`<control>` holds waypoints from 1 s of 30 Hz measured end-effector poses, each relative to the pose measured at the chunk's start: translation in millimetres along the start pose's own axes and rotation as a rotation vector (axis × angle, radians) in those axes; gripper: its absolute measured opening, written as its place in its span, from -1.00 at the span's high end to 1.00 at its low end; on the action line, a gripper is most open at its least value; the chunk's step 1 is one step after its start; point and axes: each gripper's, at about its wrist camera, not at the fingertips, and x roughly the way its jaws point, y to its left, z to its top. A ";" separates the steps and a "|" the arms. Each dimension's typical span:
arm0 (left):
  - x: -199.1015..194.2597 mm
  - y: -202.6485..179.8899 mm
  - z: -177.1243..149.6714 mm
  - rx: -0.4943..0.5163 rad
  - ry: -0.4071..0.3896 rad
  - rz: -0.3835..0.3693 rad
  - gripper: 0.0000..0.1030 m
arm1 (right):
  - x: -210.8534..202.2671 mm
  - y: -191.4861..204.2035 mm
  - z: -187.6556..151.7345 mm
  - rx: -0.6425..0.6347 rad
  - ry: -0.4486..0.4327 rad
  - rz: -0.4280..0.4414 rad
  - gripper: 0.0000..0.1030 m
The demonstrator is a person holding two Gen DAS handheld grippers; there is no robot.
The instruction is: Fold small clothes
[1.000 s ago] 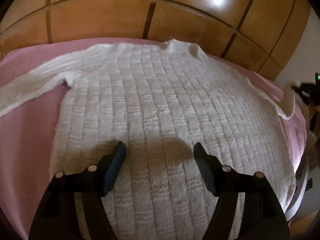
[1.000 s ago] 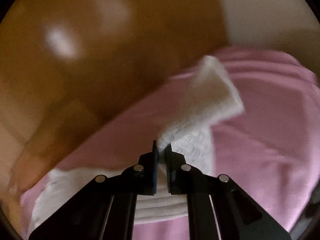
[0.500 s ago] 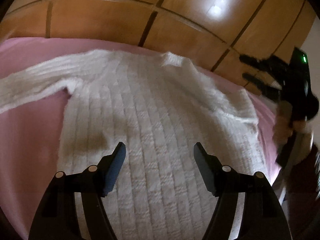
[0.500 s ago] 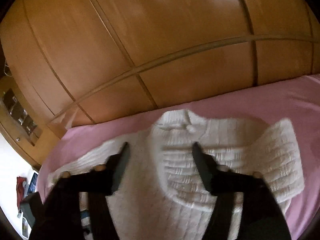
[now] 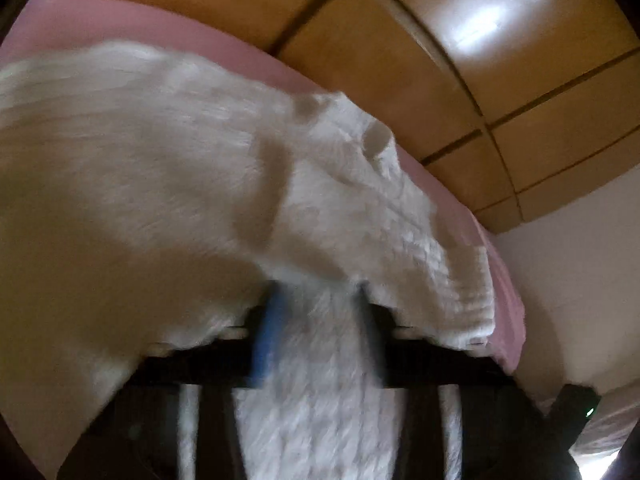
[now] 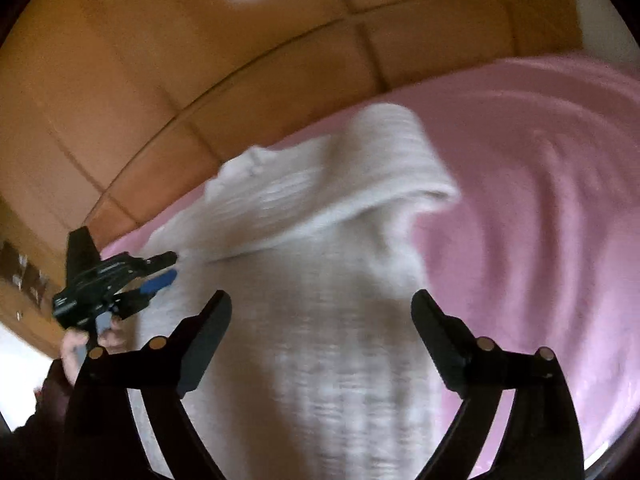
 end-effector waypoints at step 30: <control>0.1 -1.8 24.3 -0.045 -0.109 0.058 0.83 | -18.9 -6.4 24.9 0.081 -0.108 -0.031 -0.80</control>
